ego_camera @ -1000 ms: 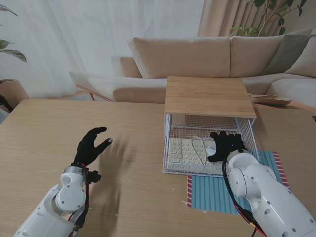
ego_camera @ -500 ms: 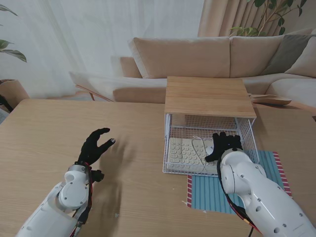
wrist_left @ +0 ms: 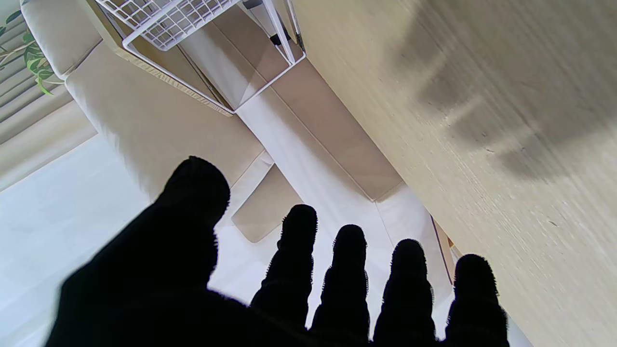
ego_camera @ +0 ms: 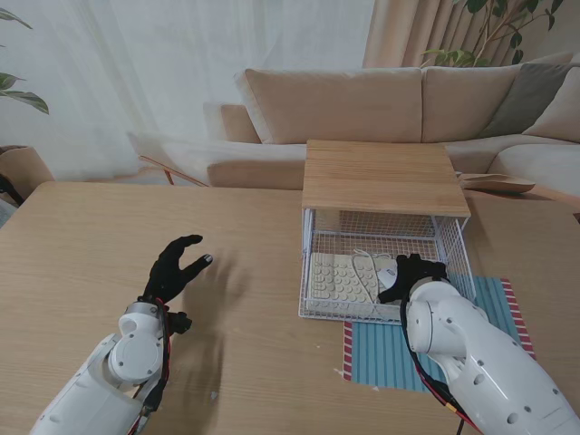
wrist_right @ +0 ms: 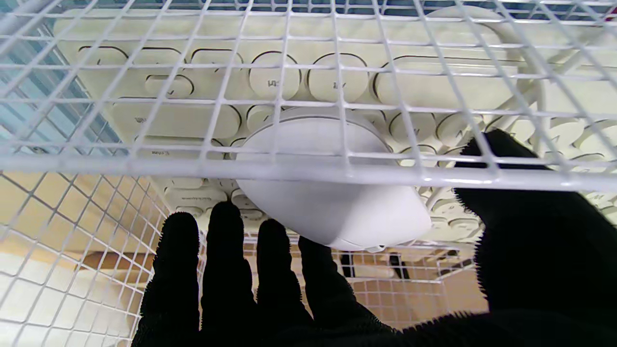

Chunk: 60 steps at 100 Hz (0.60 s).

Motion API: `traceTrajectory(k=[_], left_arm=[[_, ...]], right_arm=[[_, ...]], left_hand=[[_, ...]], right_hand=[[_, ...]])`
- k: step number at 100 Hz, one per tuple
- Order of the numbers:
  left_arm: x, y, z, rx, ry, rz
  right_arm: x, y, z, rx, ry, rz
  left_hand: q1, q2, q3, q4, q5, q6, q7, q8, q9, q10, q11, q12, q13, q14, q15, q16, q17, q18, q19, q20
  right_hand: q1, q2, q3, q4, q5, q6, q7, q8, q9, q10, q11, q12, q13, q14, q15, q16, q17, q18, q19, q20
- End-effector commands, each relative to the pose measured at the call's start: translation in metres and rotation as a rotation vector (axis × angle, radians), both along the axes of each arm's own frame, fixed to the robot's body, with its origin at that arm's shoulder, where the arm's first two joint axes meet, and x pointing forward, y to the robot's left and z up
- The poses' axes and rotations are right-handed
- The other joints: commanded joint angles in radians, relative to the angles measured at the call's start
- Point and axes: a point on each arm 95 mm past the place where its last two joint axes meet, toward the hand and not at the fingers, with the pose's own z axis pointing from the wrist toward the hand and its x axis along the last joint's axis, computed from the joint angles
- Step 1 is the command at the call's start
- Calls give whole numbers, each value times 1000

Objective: Unroll the mouse pad and set up the keyboard and mouse from the tabletop organizer

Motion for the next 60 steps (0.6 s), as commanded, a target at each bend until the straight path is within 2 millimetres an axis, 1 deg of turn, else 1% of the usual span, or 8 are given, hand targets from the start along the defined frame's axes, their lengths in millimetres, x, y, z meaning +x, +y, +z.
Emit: traceTrajectory(k=[1, 10, 17, 23, 32, 45, 60], left_arm=[[0, -2, 0, -7, 9, -2], [0, -2, 0, -8, 7, 1], [0, -1, 0, -9, 7, 4], [0, -2, 0, -11, 8, 4], [0, -2, 0, -10, 8, 1], [0, -2, 0, -9, 8, 2], [1, 1, 0, -7, 4, 10]], right_arm=[[-4, 0, -11, -3, 26, 1], [-4, 0, -13, 6, 30, -2], [-4, 1, -14, 11, 32, 3], [-4, 2, -14, 7, 35, 12], [-4, 4, -16, -1, 41, 24], [-3, 6, -18, -28, 38, 48], [-1, 8, -19, -70, 27, 94]], left_hand=[[2, -13, 5, 51, -5, -1, -14, -10, -22, 11, -14, -11, -34, -11, -18, 13, -15, -1, -40, 19], [1, -14, 7, 52, -5, -2, -14, -10, -22, 12, -13, -11, -33, -11, -18, 14, -14, -1, -41, 20], [3, -16, 9, 52, -4, -1, -13, -9, -22, 12, -13, -11, -33, -12, -18, 14, -14, -2, -42, 22], [3, -16, 10, 52, -5, -1, -13, -9, -22, 11, -13, -11, -34, -11, -19, 14, -14, -1, -43, 22], [1, -17, 11, 52, -5, -1, -13, -9, -22, 10, -12, -11, -33, -11, -18, 15, -14, -1, -44, 24], [1, -17, 12, 52, -6, -1, -14, -10, -23, 10, -13, -11, -34, -11, -18, 15, -15, -1, -45, 26], [2, -19, 15, 53, -8, 0, -14, -10, -22, 11, -12, -11, -34, -10, -18, 16, -15, -1, -47, 28]], right_hand=[[33, -41, 50, 30, 7, 28, 35, 39, -15, 14, 101, 36, 21, 5, 61, 31, 8, -20, 44, -20], [83, -57, 106, 35, 7, 16, 76, 72, -18, 5, 171, 62, 41, -2, 129, 65, 13, -29, 89, -20], [148, -66, 155, 44, 6, 9, 110, 99, -20, -1, 219, 97, 65, -7, 194, 97, 27, -35, 132, -17], [168, -75, 185, 47, 5, 5, 129, 113, -20, -3, 248, 129, 78, -9, 239, 119, 36, -39, 167, -14], [188, -84, 213, 53, 6, 7, 146, 122, -10, -2, 262, 152, 100, -13, 288, 143, 49, -40, 208, -4], [202, -90, 237, 58, 12, 6, 156, 122, 6, 0, 267, 162, 123, -11, 309, 153, 67, -32, 233, 0], [235, -110, 302, 73, 34, 11, 178, 110, 42, 5, 279, 174, 183, -14, 350, 172, 117, -16, 281, 1]])
